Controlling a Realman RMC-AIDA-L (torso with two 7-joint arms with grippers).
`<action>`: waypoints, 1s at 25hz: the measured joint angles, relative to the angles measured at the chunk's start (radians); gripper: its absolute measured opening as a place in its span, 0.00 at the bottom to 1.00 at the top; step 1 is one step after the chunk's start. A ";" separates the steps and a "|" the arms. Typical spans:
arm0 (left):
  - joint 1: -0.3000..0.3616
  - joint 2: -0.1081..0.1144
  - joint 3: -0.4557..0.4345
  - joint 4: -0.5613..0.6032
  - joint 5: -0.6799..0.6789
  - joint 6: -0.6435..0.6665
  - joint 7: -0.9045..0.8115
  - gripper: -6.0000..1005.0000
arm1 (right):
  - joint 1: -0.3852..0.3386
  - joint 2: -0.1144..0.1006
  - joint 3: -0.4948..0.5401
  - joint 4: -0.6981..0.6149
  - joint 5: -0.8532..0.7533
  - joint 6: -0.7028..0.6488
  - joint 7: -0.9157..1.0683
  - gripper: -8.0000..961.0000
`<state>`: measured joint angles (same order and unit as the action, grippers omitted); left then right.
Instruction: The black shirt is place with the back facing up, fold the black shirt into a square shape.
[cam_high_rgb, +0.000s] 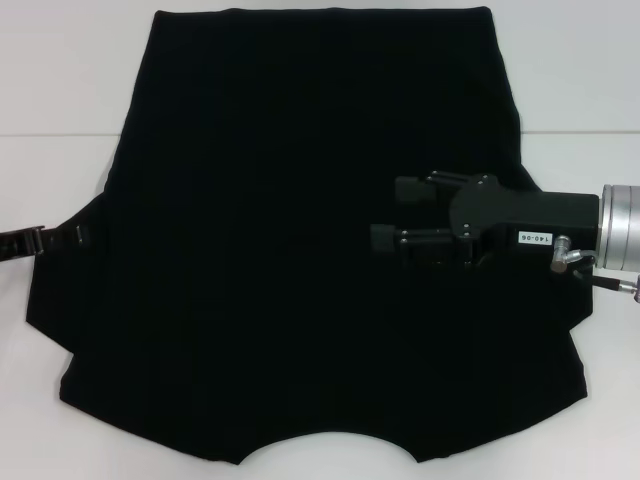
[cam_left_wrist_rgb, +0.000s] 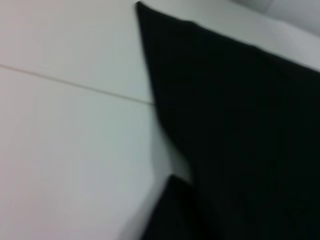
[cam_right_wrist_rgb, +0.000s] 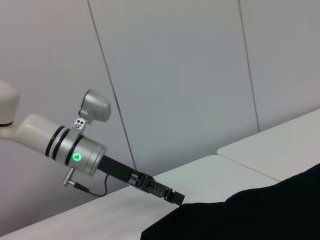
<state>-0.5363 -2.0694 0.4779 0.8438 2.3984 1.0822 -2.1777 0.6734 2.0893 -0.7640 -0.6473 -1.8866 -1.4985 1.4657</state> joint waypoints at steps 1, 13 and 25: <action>-0.001 -0.002 0.016 0.000 0.017 -0.026 -0.014 0.87 | 0.000 0.000 0.000 0.000 0.000 0.000 0.000 0.97; 0.004 -0.014 0.047 -0.015 0.038 -0.135 -0.037 0.87 | 0.000 0.000 0.001 0.000 0.000 0.002 0.001 0.97; 0.009 -0.015 0.047 -0.031 0.050 -0.151 -0.033 0.87 | 0.000 0.000 0.002 0.008 0.000 0.002 0.000 0.97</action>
<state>-0.5276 -2.0847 0.5247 0.8123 2.4485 0.9308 -2.2109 0.6734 2.0892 -0.7623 -0.6391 -1.8867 -1.4965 1.4661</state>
